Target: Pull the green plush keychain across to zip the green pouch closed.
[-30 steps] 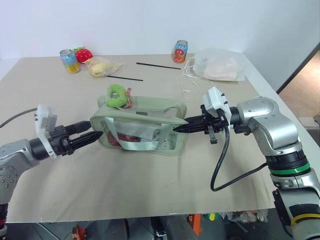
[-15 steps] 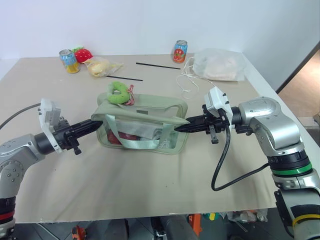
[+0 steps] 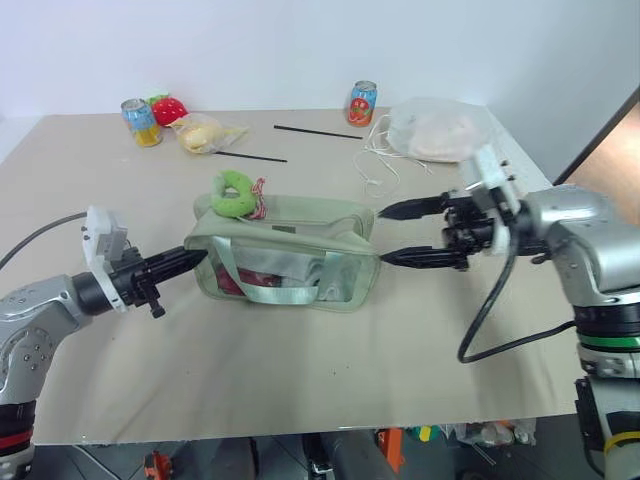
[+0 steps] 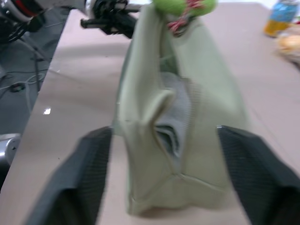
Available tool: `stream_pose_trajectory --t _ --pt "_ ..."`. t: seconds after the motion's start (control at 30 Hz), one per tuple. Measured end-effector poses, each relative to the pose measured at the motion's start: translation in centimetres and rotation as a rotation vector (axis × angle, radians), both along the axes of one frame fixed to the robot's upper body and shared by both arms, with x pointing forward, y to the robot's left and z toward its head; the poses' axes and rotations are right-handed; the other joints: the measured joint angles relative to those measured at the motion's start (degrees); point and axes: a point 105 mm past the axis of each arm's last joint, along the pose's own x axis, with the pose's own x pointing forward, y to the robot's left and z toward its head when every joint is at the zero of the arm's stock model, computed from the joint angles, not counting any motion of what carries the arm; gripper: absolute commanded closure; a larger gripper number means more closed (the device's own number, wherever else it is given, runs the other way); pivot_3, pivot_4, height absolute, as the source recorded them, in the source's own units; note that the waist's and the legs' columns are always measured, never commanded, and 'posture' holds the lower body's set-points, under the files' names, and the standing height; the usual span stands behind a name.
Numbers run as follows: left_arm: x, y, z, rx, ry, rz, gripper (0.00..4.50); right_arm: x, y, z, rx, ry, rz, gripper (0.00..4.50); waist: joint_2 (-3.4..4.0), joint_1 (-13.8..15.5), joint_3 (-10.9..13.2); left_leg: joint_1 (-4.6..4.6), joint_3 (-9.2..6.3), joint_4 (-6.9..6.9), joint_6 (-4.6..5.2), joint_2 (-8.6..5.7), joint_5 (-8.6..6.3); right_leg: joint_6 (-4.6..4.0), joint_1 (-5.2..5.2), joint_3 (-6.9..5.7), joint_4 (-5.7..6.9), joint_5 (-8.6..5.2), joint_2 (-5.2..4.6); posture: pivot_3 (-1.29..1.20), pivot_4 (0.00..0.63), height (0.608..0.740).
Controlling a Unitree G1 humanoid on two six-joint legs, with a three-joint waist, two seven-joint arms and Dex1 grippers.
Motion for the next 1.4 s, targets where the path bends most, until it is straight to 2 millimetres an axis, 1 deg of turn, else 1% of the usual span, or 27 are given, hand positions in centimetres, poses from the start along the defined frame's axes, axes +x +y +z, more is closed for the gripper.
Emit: stream_pose_trajectory --t 0.07,0.13,0.17,0.2,0.23,0.27,0.3,0.37,0.47,0.6,0.67,0.87,1.0,1.1,1.33,1.37,1.4 --pt "0.0 0.0 -0.1 0.006 -0.005 0.003 4.5 0.9 -0.7 1.1 0.03 -0.04 -0.054 0.05 0.01 0.0 0.0 0.05 0.03 0.0 0.02 -0.01 0.01 0.06 0.02 0.03 0.01 0.04 0.01 0.0 0.15 0.74" --pt "0.0 0.0 -0.1 0.009 -0.008 0.003 4.5 1.6 -0.3 2.5 0.058 -0.097 -0.074 0.05 0.02 -0.1 0.0 0.09 0.08 0.0 0.09 -0.01 0.06 0.18 0.03 0.12 0.02 0.12 0.04 0.0 0.15 0.74" --pt "0.0 -0.1 -0.2 0.015 -0.011 0.001 4.5 1.9 0.4 3.5 0.083 -0.13 -0.056 0.05 0.02 -0.2 0.0 0.16 0.09 0.01 0.11 -0.01 0.07 0.22 0.07 0.14 0.03 0.14 0.06 0.0 0.15 0.74" --pt "0.1 -0.2 -0.2 0.02 -0.015 -0.002 4.5 1.9 1.3 4.2 0.095 -0.157 -0.028 0.05 0.02 -0.1 0.0 0.17 0.07 0.0 0.14 0.0 0.09 0.25 0.1 0.13 0.03 0.16 0.07 0.0 0.15 0.74" --pt "0.1 -0.3 -0.4 0.027 -0.013 -0.006 4.5 1.9 2.6 4.5 0.086 -0.186 0.015 0.05 0.03 -0.1 0.0 0.23 0.07 0.0 0.14 0.0 0.09 0.25 0.16 0.13 0.03 0.16 0.07 0.0 0.15 0.74" --pt "0.1 -0.4 -0.5 0.033 -0.013 -0.009 4.5 1.8 3.5 4.6 0.082 -0.198 0.046 0.05 0.03 -0.1 0.0 0.3 0.07 0.0 0.14 0.0 0.09 0.25 0.24 0.12 0.02 0.16 0.07 0.0 0.15 0.74" --pt "0.2 -0.5 -0.6 0.04 -0.017 -0.015 4.5 1.7 5.1 4.6 0.075 -0.211 0.101 0.05 0.04 -0.1 0.0 0.35 0.07 0.0 0.14 0.01 0.09 0.25 0.28 0.13 0.02 0.16 0.06 0.0 0.15 0.74" --pt "0.3 -0.8 -0.5 0.049 -0.028 -0.034 4.5 1.2 7.3 4.1 0.055 -0.219 0.192 0.05 0.05 0.1 0.0 0.33 0.07 0.03 0.14 0.0 0.09 0.25 0.3 0.12 0.02 0.15 0.03 0.0 0.15 0.74" --pt "0.4 -1.2 -0.5 0.047 -0.038 -0.049 4.5 0.3 10.3 3.8 0.02 -0.249 0.309 0.05 0.06 0.4 0.0 0.34 0.07 0.11 0.13 -0.09 0.09 0.25 0.29 0.1 -0.02 0.15 -0.13 0.0 0.15 0.74" --pt "0.5 -1.5 -0.6 0.035 -0.04 -0.058 4.5 -0.7 12.7 4.0 -0.014 -0.313 0.405 0.05 0.06 0.4 0.0 0.31 0.08 0.33 0.18 -0.27 0.02 0.28 0.28 0.11 -0.04 0.14 -0.37 0.0 0.15 0.74" --pt "0.5 -1.6 -0.6 0.032 -0.039 -0.06 4.5 -0.8 13.7 3.7 -0.027 -0.337 0.435 0.05 0.06 0.4 0.0 0.3 0.08 0.45 0.24 -0.33 -0.01 0.34 0.28 0.12 -0.04 0.17 -0.43 0.0 0.15 0.74" --pt "0.3 -1.4 -0.9 0.029 -0.039 -0.054 4.5 -0.2 15.9 3.3 -0.043 -0.362 0.468 0.05 0.06 0.3 0.0 0.33 0.09 0.53 0.28 -0.35 -0.01 0.48 0.29 0.15 -0.03 0.25 -0.42 0.0 0.15 0.74" --pt "0.2 -1.4 -0.9 0.03 -0.04 -0.047 4.5 0.6 16.8 3.0 -0.044 -0.368 0.462 0.05 0.07 0.3 -0.1 0.33 0.1 0.53 0.28 -0.33 -0.01 0.47 0.3 0.17 -0.02 0.26 -0.4 0.0 0.15 0.74" --pt "-0.1 -1.6 -1.0 0.034 -0.041 -0.051 4.5 1.3 17.1 2.3 -0.061 -0.352 0.446 0.05 0.07 0.3 -0.1 0.31 0.09 0.53 0.29 -0.33 -0.01 0.47 0.3 0.16 -0.02 0.25 -0.41 0.0 0.15 0.74" --pt "-0.3 -1.6 -1.0 0.039 -0.043 -0.038 4.5 2.2 17.3 1.2 -0.095 -0.337 0.426 0.05 0.07 0.3 -0.1 0.31 0.11 0.53 0.31 -0.36 -0.03 0.47 0.3 0.19 -0.03 0.25 -0.44 0.0 0.15 0.74" --pt "-0.3 -1.6 -1.0 0.039 -0.043 -0.037 4.5 2.3 17.3 1.2 -0.096 -0.336 0.424 0.57 0.07 0.3 -0.1 0.32 0.12 0.53 0.31 -0.36 -0.03 0.47 0.3 0.2 -0.03 0.25 -0.43 0.0 0.15 0.74" --pt "-0.3 -1.6 -1.1 0.039 -0.042 -0.036 4.5 2.5 17.3 1.1 -0.099 -0.335 0.42 0.76 0.07 0.3 -0.1 0.32 0.11 0.53 0.31 -0.35 -0.03 0.47 0.3 0.19 -0.03 0.25 -0.43 0.0 0.15 0.74"
